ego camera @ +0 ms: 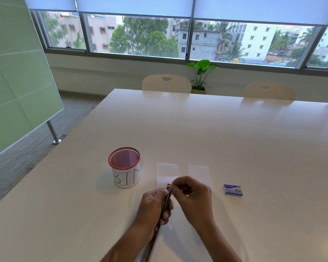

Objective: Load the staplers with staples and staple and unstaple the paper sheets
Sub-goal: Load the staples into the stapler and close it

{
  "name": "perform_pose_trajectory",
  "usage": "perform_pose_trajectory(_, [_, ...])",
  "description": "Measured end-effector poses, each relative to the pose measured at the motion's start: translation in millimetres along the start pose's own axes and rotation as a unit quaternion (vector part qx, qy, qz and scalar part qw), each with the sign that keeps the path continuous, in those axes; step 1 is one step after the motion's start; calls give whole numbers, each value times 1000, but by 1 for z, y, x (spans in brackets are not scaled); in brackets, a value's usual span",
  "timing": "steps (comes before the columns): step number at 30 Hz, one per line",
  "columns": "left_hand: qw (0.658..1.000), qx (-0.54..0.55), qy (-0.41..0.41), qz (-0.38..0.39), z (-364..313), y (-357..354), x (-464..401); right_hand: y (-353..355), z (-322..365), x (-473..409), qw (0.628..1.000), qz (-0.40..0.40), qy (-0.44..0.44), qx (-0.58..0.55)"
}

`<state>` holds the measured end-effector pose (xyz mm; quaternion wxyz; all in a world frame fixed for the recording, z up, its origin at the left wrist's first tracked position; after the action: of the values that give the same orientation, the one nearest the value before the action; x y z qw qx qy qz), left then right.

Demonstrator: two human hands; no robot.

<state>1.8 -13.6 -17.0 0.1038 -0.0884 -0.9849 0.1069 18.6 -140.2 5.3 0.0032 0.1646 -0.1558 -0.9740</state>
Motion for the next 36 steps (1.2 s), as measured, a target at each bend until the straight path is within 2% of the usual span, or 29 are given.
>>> perform_pose_trajectory(8, [999, -35, -1, 3, 1, -2, 1, -7, -5, 2, 997, 60, -42, -11])
perform_pose_trajectory(19, [999, -36, 2, 22, 1, 3, 0, -13, -3, 4, 994, 93, 20, 53])
perform_pose_trajectory(36, [998, -41, 10, 49, 3, 3, -1, -5, -3, -1, 972, 217, 18, 88])
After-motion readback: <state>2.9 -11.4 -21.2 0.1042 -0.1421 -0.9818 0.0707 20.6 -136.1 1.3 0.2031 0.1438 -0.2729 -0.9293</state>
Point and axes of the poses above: each hand's wrist, its own x-axis away from the middle knuckle, its own y-axis out of the back of the hand, z = x × y, the point moved 3 cm from there along -x, towards the middle knuckle, and after that the axes turned 8 degrees about z, right-handed, at the moved point
